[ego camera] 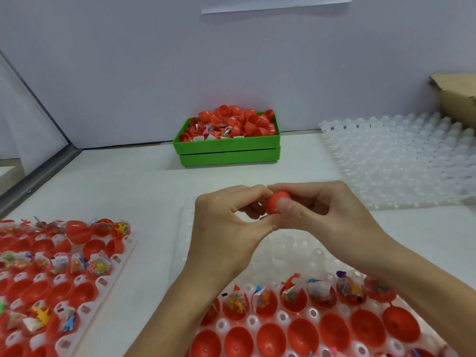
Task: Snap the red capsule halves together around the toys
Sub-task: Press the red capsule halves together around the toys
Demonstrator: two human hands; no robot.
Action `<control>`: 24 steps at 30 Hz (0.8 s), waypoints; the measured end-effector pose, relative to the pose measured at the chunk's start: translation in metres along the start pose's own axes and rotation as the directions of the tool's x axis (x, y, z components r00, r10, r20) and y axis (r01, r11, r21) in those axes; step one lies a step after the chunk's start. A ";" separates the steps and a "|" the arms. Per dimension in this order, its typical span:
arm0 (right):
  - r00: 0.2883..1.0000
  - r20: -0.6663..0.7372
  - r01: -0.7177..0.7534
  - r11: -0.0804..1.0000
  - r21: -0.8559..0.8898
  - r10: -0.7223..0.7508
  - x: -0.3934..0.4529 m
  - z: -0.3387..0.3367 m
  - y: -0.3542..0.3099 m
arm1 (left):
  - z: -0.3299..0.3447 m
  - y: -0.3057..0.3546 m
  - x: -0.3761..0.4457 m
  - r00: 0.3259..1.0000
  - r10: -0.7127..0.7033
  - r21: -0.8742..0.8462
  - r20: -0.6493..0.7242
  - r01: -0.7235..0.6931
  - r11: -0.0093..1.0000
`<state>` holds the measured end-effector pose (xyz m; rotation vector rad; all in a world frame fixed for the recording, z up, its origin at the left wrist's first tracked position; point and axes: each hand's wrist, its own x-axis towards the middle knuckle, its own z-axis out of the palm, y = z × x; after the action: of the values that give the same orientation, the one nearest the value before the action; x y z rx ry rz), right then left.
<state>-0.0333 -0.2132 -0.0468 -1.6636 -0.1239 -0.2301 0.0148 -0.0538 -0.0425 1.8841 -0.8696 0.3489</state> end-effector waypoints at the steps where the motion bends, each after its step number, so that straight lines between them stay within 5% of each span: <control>1: 1.000 0.022 0.001 1.000 -0.028 0.000 0.000 -0.001 0.000 | 0.000 0.000 0.001 1.000 0.011 0.033 0.011 -0.011 0.999; 5: 0.995 0.091 -0.026 1.000 -0.011 0.027 0.002 -0.005 0.001 | -0.001 -0.004 0.001 0.997 -0.047 0.025 0.058 0.045 0.999; 11: 0.987 0.156 -0.054 0.996 0.077 0.041 0.003 -0.008 0.001 | -0.001 -0.009 0.000 0.935 -0.151 -0.327 0.320 0.258 0.909; 24: 0.991 0.037 0.132 0.991 -0.002 -0.132 0.000 0.004 0.001 | 0.004 -0.001 -0.003 0.978 -0.167 -0.322 0.126 0.199 0.926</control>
<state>-0.0331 -0.2091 -0.0481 -1.6665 -0.2617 -0.3005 0.0126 -0.0558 -0.0473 1.6575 -0.7550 -0.0078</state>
